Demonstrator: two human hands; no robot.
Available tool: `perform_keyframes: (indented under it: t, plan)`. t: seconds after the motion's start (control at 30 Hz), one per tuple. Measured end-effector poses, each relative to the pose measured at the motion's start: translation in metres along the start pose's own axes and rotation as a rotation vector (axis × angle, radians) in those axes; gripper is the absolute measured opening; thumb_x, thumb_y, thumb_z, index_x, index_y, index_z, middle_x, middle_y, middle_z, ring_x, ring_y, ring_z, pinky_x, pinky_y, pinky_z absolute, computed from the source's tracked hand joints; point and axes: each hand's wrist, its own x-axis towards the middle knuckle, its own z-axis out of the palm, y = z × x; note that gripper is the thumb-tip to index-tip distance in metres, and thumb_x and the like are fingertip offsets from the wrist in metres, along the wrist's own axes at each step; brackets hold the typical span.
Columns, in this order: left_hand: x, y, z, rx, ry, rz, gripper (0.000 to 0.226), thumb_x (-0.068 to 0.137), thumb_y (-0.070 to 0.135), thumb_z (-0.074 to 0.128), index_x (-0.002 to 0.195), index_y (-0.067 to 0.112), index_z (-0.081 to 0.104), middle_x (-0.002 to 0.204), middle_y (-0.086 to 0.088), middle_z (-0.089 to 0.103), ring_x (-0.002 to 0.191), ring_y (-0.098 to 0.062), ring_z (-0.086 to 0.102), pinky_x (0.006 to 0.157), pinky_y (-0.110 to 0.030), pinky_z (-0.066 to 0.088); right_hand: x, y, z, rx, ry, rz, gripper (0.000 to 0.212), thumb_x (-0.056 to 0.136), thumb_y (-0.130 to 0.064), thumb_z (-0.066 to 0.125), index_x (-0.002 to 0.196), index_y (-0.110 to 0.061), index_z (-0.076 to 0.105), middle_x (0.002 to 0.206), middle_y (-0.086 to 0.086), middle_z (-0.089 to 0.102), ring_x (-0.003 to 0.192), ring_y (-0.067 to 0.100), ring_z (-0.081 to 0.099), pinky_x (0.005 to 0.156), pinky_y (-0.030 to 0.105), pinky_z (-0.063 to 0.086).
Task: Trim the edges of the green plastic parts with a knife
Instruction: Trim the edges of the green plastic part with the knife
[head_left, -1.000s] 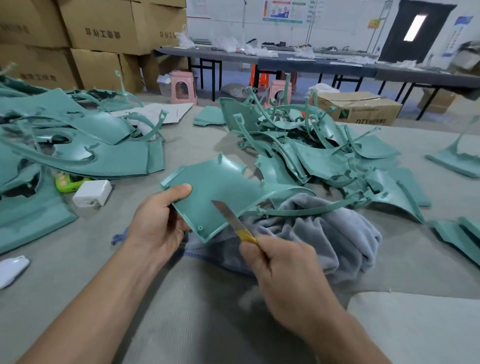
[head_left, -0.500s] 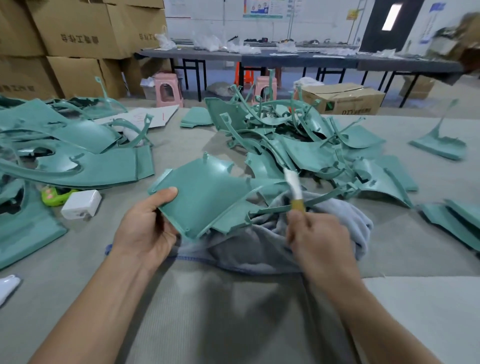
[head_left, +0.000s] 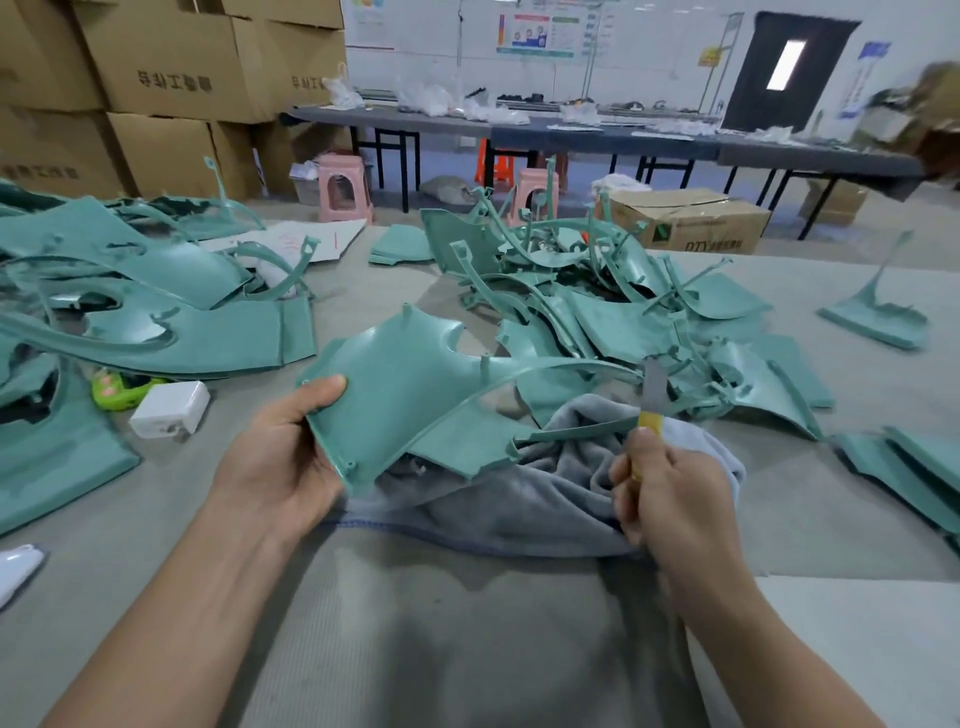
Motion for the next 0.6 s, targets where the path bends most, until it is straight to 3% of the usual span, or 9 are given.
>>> perform_keyframes:
  t: [0.1, 0.17, 0.27, 0.3, 0.4, 0.5, 0.6]
  plan:
    - [0.004, -0.004, 0.002, -0.011, 0.016, 0.012, 0.051, 0.079, 0.009, 0.056, 0.130, 0.003, 0.061, 0.121, -0.014, 0.072, 0.109, -0.025, 0.071, 0.075, -0.038, 0.063, -0.009, 0.002, 0.002, -0.050, -0.073, -0.134, 0.055, 0.108, -0.031, 0.046, 0.058, -0.012, 0.062, 0.044, 0.006, 0.056, 0.036, 0.012, 0.045, 0.039, 0.022, 0.038]
    - [0.006, -0.006, 0.005, -0.010, 0.027, 0.033, 0.048, 0.079, 0.011, 0.056, 0.126, 0.004, 0.063, 0.119, -0.013, 0.073, 0.104, -0.023, 0.073, 0.071, -0.037, 0.063, -0.018, 0.004, 0.004, -0.207, -0.116, -0.307, 0.047, 0.102, -0.043, 0.048, 0.065, -0.021, 0.065, 0.047, 0.001, 0.059, 0.041, 0.007, 0.048, 0.045, 0.021, 0.039]
    - [0.008, -0.006, 0.003, -0.007, 0.045, 0.076, 0.040, 0.082, 0.013, 0.057, 0.121, 0.007, 0.065, 0.116, -0.010, 0.075, 0.100, -0.021, 0.074, 0.068, -0.035, 0.063, -0.013, -0.004, -0.007, -0.299, 0.004, -0.453, 0.048, 0.093, -0.054, 0.045, 0.064, -0.021, 0.063, 0.051, -0.003, 0.058, 0.048, 0.011, 0.050, 0.052, 0.029, 0.041]
    - [0.008, -0.006, 0.002, 0.000, 0.055, 0.087, 0.037, 0.087, 0.013, 0.056, 0.122, 0.008, 0.065, 0.117, -0.009, 0.074, 0.100, -0.020, 0.074, 0.070, -0.035, 0.063, -0.007, -0.007, -0.015, -0.291, 0.088, -0.440, 0.051, 0.092, -0.055, 0.044, 0.063, -0.017, 0.061, 0.051, -0.001, 0.056, 0.050, 0.017, 0.051, 0.054, 0.036, 0.041]
    - [0.008, -0.005, -0.001, 0.022, 0.071, 0.102, 0.031, 0.096, 0.011, 0.050, 0.123, 0.009, 0.066, 0.119, -0.008, 0.074, 0.099, -0.019, 0.074, 0.071, -0.033, 0.064, 0.016, -0.010, -0.047, -0.388, 0.329, -0.289, 0.063, 0.087, -0.059, 0.041, 0.057, -0.006, 0.060, 0.049, 0.004, 0.055, 0.056, 0.030, 0.055, 0.057, 0.038, 0.043]
    - [0.007, -0.006, 0.000, 0.029, 0.068, 0.103, 0.034, 0.095, 0.008, 0.050, 0.125, 0.008, 0.066, 0.120, -0.009, 0.073, 0.101, -0.021, 0.074, 0.073, -0.034, 0.063, 0.030, -0.002, -0.067, -0.621, 0.306, -0.119, 0.074, 0.095, -0.063, 0.042, 0.052, -0.007, 0.063, 0.054, 0.010, 0.061, 0.063, 0.034, 0.058, 0.063, 0.040, 0.045]
    - [0.005, -0.007, 0.002, 0.052, 0.039, 0.079, 0.034, 0.088, 0.008, 0.055, 0.120, 0.009, 0.068, 0.121, -0.010, 0.073, 0.104, -0.024, 0.073, 0.074, -0.036, 0.062, 0.032, 0.004, -0.071, -0.486, 0.292, -0.154, 0.068, 0.096, -0.060, 0.043, 0.053, -0.012, 0.065, 0.045, 0.004, 0.058, 0.051, 0.016, 0.057, 0.058, 0.036, 0.041]
